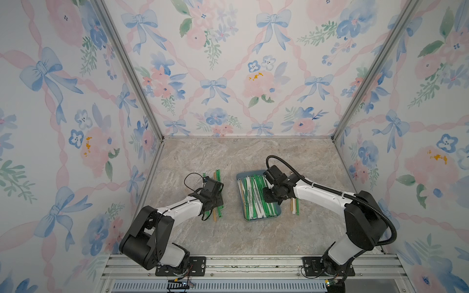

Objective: Put the straws into the storage box
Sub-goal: Pick up the straw from the center of the board, then place the straw in the storage box.

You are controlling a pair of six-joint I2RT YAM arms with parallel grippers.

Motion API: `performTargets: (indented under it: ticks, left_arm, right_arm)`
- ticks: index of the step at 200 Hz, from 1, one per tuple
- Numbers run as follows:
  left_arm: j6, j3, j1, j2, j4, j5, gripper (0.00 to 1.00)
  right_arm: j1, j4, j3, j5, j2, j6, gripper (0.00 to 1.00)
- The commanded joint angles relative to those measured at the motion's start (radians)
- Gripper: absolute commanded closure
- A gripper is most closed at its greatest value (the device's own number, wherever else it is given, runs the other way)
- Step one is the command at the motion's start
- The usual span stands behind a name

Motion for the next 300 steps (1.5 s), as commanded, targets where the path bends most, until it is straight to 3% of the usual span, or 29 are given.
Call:
performTargets:
  ticks: [1,141,226,259,300]
  left_arm:
    - [-0.006,0.013,-0.006,0.021,-0.009,-0.015,0.78]
    - [-0.003,0.005,-0.007,0.002,-0.011,-0.021,0.93]
    - [-0.009,0.040,-0.019,-0.148,-0.015,-0.017,1.00]
    - [-0.058,0.118,-0.100,-0.126,-0.011,0.006,1.00]
    - [-0.110,0.248,-0.259,0.015,0.009,0.020,1.00]
  right_arm:
    - [-0.008,-0.007,-0.009,0.023,-0.023,0.013,0.75]
    - [-0.027,-0.005,-0.026,0.022,-0.038,0.011,0.75]
    - [-0.043,-0.002,-0.033,0.021,-0.052,0.007,0.75]
    - [-0.048,-0.002,-0.033,0.022,-0.055,0.008,0.75]
    - [-0.056,-0.012,-0.037,0.032,-0.063,0.005,0.75]
